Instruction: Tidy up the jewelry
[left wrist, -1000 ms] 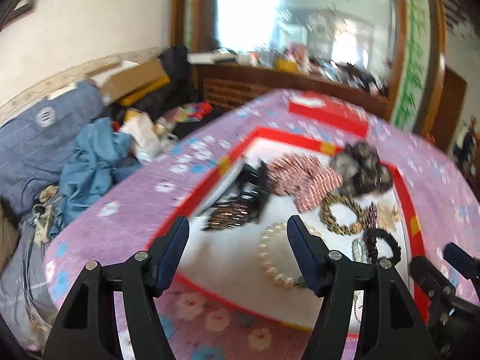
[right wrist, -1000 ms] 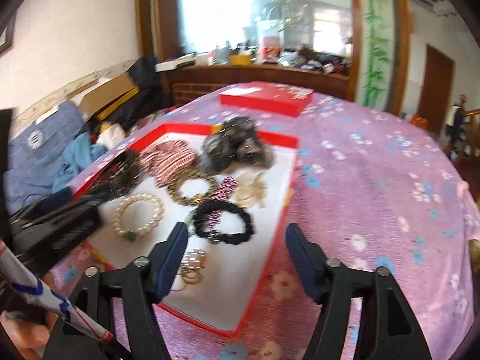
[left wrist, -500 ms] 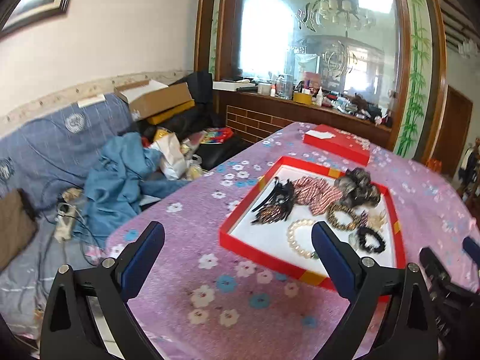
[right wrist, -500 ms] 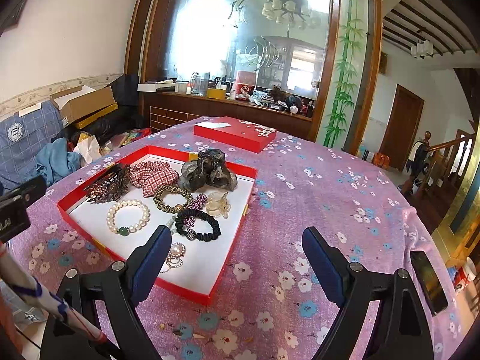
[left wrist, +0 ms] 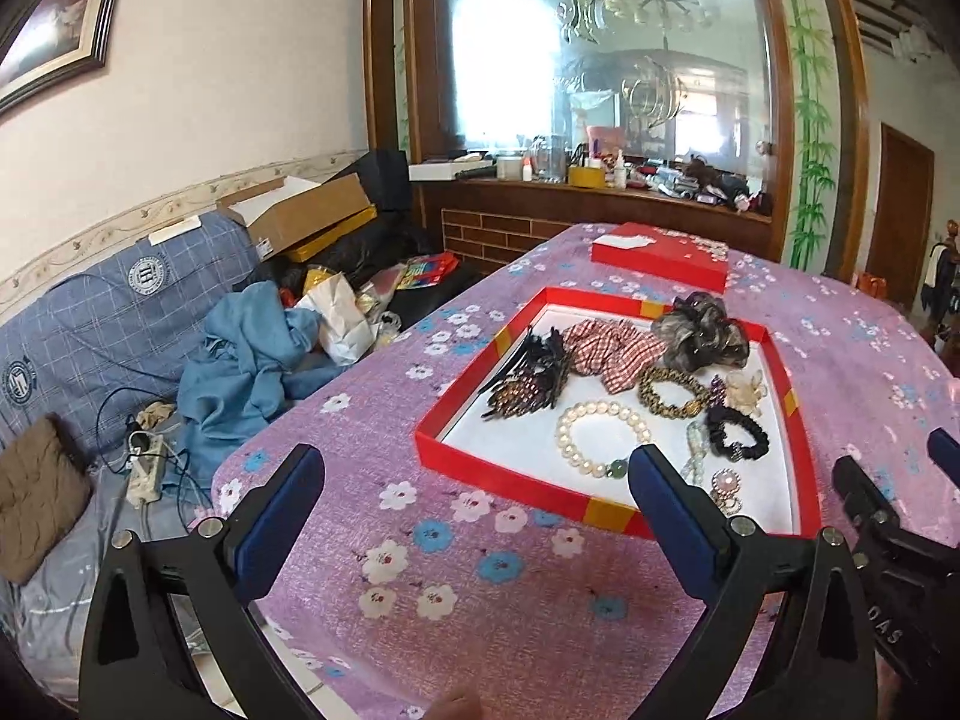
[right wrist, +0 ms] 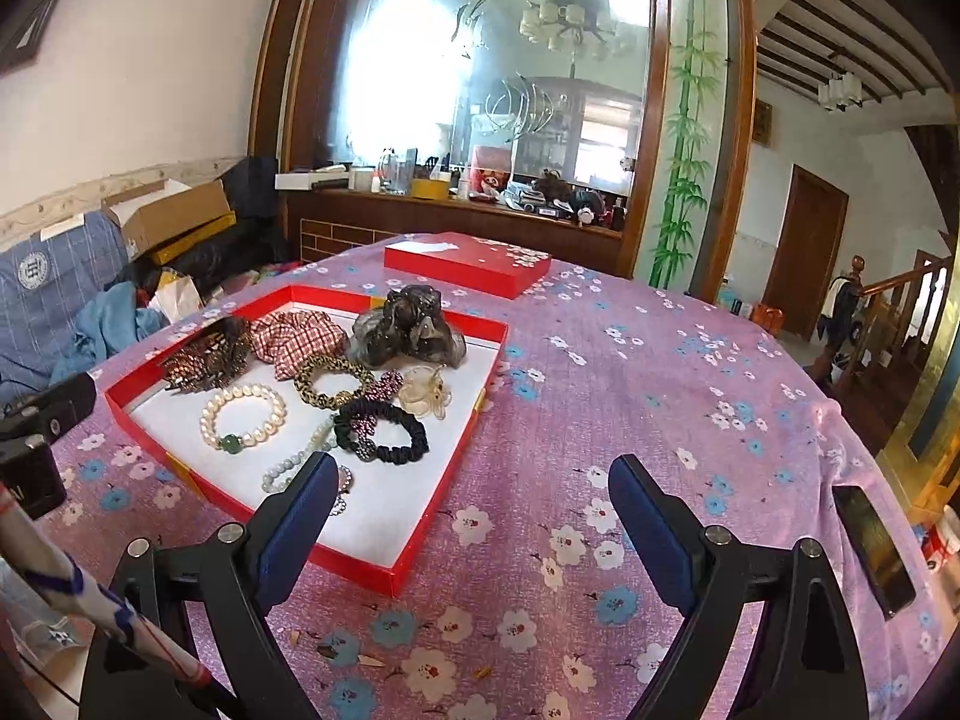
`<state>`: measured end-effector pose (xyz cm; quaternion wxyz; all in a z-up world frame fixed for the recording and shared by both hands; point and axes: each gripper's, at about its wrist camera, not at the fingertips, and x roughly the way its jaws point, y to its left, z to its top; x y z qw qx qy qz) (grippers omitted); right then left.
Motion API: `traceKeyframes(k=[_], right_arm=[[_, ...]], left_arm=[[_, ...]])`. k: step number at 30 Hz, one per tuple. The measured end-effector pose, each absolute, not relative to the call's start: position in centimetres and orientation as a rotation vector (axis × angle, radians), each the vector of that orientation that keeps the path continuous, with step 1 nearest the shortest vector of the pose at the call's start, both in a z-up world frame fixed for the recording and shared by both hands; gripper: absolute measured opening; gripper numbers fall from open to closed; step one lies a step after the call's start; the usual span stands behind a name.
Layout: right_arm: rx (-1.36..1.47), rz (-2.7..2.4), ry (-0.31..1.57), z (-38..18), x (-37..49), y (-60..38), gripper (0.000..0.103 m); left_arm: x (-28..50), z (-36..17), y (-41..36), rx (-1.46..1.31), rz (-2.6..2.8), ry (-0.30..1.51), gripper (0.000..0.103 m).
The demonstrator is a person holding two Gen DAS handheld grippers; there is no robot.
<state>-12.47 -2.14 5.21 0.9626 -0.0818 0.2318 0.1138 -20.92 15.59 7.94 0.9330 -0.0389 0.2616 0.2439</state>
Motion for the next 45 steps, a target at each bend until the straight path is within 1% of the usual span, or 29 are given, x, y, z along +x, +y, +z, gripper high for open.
traceKeyframes(k=[5,13,32,45], right_arm=[[-0.145,0.253,0.427,5.4,-12.9,-2.5,0.095],[-0.145,0.276,0.401,5.5,-13.4,-2.4,0.096],[-0.141,0.283,0.415,5.4,-13.1,-2.5,0.097],[-0.140,0.283,0.417,5.3,-13.0,-2.6,0.097]], left_arm=[[-20.6,7.3,16.1,-0.076,0.555,0.587,0.101],[-20.1,7.0,16.0,-0.046,0.559,0.600,0.101],[-19.2,5.6,15.4,-0.017,0.545,0.635,0.101],[-19.3,5.6,15.3,-0.011,0.543,0.638,0.101]])
